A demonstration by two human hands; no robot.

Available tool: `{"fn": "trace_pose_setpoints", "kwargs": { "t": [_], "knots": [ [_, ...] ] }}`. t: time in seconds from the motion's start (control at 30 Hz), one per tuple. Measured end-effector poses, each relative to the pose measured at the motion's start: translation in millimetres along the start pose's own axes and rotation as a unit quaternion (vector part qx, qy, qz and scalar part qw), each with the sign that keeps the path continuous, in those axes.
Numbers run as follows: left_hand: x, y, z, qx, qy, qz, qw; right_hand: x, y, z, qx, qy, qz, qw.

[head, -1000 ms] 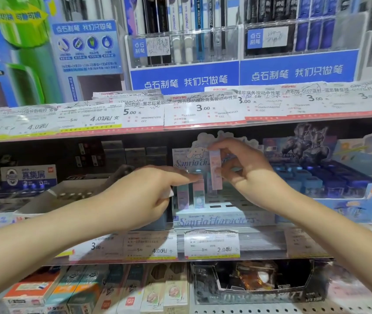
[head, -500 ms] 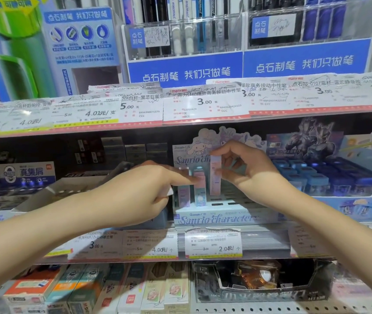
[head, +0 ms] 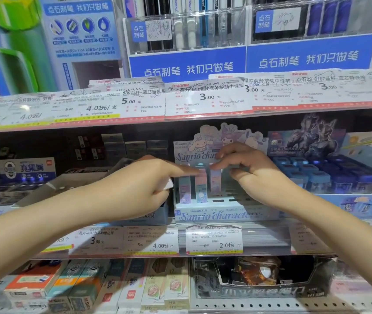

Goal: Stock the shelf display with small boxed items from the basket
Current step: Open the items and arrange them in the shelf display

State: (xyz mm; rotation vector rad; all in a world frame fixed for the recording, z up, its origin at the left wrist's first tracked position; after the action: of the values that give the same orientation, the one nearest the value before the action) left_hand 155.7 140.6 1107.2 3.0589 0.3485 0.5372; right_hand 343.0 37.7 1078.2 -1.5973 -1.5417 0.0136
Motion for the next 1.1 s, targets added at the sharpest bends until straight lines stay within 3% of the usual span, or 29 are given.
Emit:
{"fn": "trace_pose_setpoints", "kwargs": {
  "t": [0.13, 0.23, 0.37, 0.47, 0.57, 0.7, 0.87, 1.1],
  "knots": [
    [-1.9, 2.6, -4.0, -0.051, 0.078, 0.013, 0.996, -7.3, -18.7, -3.0, 0.01, 0.055, -0.046, 0.997],
    [-4.8, 10.7, -1.8, -0.213, 0.041, -0.01, 0.976, -19.8, -44.9, -0.2, 0.067, 0.077, -0.099, 0.99],
    [-6.0, 14.8, 7.1, -0.504, -0.103, -0.065, 0.855, -25.9, -66.6, 8.0, 0.086, 0.002, -0.136, 0.987],
    [-6.4, 14.3, 8.6, -0.659, -0.196, -0.052, 0.724, -24.9, -65.8, 12.3, 0.086, -0.031, -0.124, 0.988],
    [-5.0, 12.9, 11.3, -0.744, -0.244, -0.062, 0.619, -25.7, -64.6, 13.2, 0.113, -0.042, -0.119, 0.986],
    [-0.7, 12.8, 13.3, -0.782, -0.319, -0.036, 0.535, -25.8, -66.5, 13.1, 0.126, -0.048, -0.11, 0.985],
    [0.6, 11.1, 13.8, -0.782, -0.303, -0.042, 0.543, -27.5, -73.3, 10.6, 0.167, -0.056, -0.085, 0.981],
    [3.4, 22.5, 4.5, -0.724, -0.187, -0.076, 0.659, -21.1, -78.6, 8.7, 0.212, -0.087, -0.028, 0.973]
  ]
}}
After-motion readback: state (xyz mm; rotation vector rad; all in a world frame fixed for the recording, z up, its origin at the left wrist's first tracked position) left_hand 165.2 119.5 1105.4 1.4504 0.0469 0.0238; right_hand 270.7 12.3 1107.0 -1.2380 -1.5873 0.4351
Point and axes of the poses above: each hand's wrist, its own x-axis towards the middle knuckle, its own z-axis out of the palm, y = z × x, the point moved 1 cm from there along x, towards the middle knuckle, and after that the axes turned 4 degrees about x, right-handed, at the moved point
